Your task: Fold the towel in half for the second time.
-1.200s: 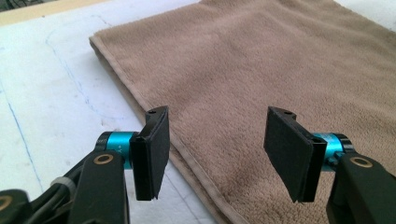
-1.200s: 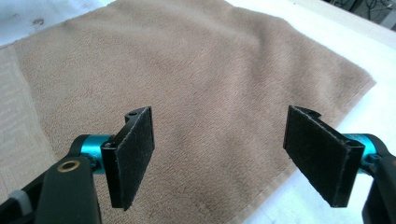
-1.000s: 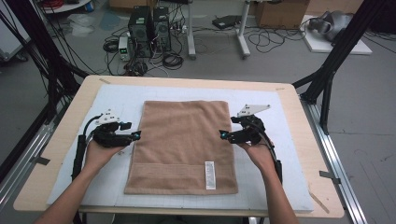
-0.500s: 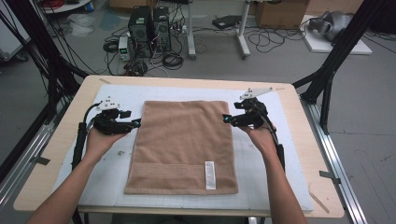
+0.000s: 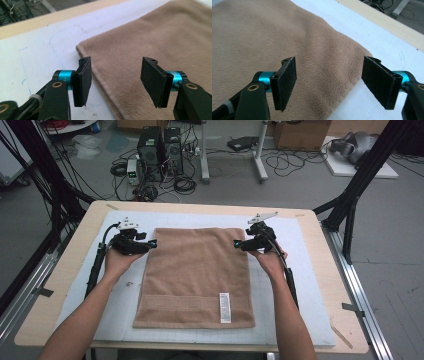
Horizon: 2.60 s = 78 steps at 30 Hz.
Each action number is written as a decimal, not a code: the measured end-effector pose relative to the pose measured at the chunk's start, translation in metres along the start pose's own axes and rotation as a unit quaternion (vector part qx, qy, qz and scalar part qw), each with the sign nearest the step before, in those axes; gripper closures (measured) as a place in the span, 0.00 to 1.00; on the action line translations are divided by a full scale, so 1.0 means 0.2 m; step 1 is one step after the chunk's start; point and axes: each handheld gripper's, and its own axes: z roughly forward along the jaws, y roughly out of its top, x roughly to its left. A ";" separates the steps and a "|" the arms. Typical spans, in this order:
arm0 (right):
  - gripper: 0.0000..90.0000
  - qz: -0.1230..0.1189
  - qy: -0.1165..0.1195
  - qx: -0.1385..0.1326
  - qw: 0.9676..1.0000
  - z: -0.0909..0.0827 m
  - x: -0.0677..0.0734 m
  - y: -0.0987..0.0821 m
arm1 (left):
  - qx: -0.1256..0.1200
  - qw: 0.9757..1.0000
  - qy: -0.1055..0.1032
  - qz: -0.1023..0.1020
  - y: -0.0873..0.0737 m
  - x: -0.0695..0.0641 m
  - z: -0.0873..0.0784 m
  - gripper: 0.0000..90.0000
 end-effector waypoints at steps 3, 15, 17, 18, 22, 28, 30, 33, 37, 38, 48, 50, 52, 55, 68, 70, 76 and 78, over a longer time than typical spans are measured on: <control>0.33 0.004 -0.004 0.006 1.000 0.05 -0.01 -0.02 | -0.004 1.000 0.003 -0.017 -0.02 0.01 0.04 0.49; 0.38 0.052 -0.023 0.012 0.998 0.15 -0.09 -0.11 | 0.004 0.999 0.023 -0.035 -0.08 0.06 0.15 0.53; 0.40 0.063 -0.026 0.014 0.998 0.17 -0.10 -0.13 | 0.007 0.999 0.026 -0.035 -0.09 0.07 0.15 0.54; 0.42 0.065 -0.026 0.017 0.997 0.18 -0.10 -0.14 | 0.010 0.999 0.023 -0.037 -0.09 0.07 0.16 0.54; 0.48 0.076 -0.018 0.025 0.997 0.21 -0.11 -0.16 | 0.026 0.999 0.020 -0.025 -0.09 0.06 0.18 0.56; 0.67 0.080 0.005 0.021 0.997 0.22 -0.10 -0.16 | 0.028 0.999 0.011 -0.025 -0.08 0.04 0.19 0.67; 0.75 0.081 0.014 0.021 0.996 0.22 -0.10 -0.16 | 0.030 0.999 0.005 -0.027 -0.08 0.04 0.19 0.73; 0.84 0.084 0.031 0.017 0.996 0.23 -0.10 -0.16 | 0.035 0.999 -0.011 -0.016 -0.07 0.04 0.19 0.82; 0.89 0.090 0.041 0.018 0.995 0.23 -0.10 -0.16 | 0.032 0.999 -0.024 -0.021 -0.08 0.05 0.19 0.89; 0.90 0.087 0.041 0.019 0.995 0.22 -0.10 -0.16 | 0.035 0.999 -0.025 -0.019 -0.07 0.05 0.19 0.90; 0.90 0.030 0.057 0.009 0.998 0.11 -0.07 -0.08 | 0.024 0.998 -0.051 0.014 -0.05 0.07 0.11 0.93; 0.90 0.020 0.062 0.000 0.998 0.07 -0.06 -0.07 | 0.014 0.998 -0.055 0.018 -0.03 0.07 0.07 0.93; 0.90 0.013 0.066 -0.009 0.998 0.03 -0.04 -0.05 | -0.005 0.998 -0.063 0.017 -0.01 0.06 0.03 0.93; 0.90 0.004 0.079 -0.019 0.997 -0.03 -0.03 -0.04 | -0.023 0.996 -0.079 0.031 0.00 0.04 -0.05 0.93; 0.90 -0.024 0.137 0.001 0.990 -0.24 0.21 -0.25 | 0.008 0.985 -0.138 0.099 -0.20 -0.11 -0.28 0.93; 0.90 -0.024 0.140 0.011 0.990 -0.23 0.23 -0.29 | 0.013 0.984 -0.144 0.107 -0.23 -0.13 -0.28 0.93; 0.86 -0.013 0.150 0.028 0.988 -0.20 0.27 -0.37 | 0.040 0.982 -0.147 0.107 -0.27 -0.14 -0.28 0.89; 0.79 -0.009 0.150 0.026 0.988 -0.21 0.26 -0.37 | 0.041 0.982 -0.150 0.110 -0.27 -0.14 -0.29 0.86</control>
